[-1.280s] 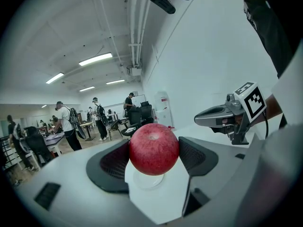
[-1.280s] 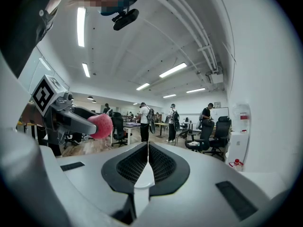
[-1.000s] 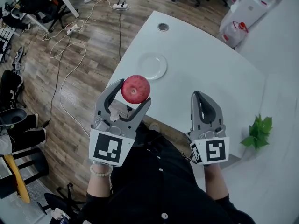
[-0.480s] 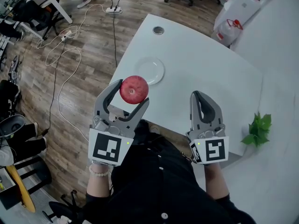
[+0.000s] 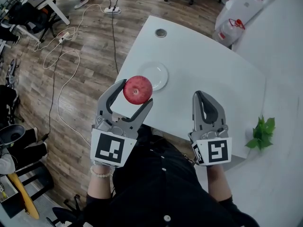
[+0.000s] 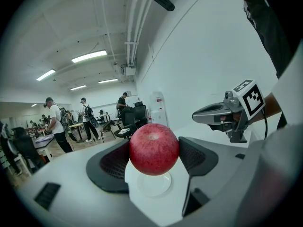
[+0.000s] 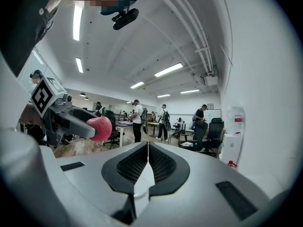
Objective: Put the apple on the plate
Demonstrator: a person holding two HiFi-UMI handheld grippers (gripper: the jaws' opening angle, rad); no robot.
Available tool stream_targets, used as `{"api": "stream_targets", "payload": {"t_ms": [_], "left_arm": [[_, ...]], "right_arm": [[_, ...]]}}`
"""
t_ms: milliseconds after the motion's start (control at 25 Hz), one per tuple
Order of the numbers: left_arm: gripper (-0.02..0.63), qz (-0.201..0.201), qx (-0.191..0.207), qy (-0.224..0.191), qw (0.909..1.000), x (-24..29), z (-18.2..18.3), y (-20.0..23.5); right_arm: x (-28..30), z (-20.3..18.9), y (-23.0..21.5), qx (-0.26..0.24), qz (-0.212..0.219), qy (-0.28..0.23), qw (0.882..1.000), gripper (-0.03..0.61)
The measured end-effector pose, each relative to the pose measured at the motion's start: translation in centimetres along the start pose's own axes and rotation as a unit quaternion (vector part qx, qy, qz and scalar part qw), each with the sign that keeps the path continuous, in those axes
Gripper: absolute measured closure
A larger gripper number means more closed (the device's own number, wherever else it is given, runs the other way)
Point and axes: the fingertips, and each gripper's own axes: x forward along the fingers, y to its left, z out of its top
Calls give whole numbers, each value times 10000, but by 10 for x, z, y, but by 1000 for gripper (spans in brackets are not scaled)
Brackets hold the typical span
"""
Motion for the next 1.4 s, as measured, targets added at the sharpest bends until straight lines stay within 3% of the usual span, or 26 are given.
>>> {"api": "stream_targets", "payload": {"t_ms": [800,1400], "left_arm": [[272,-573,56,75,9983,42,-16,22],[272,-1116,449,123,9927,81,-44,19]], "right_arm": [[25,-11,-5,104,-475,288,9984,535],[31,-24,-11,138,-699,548,9960,535]]}}
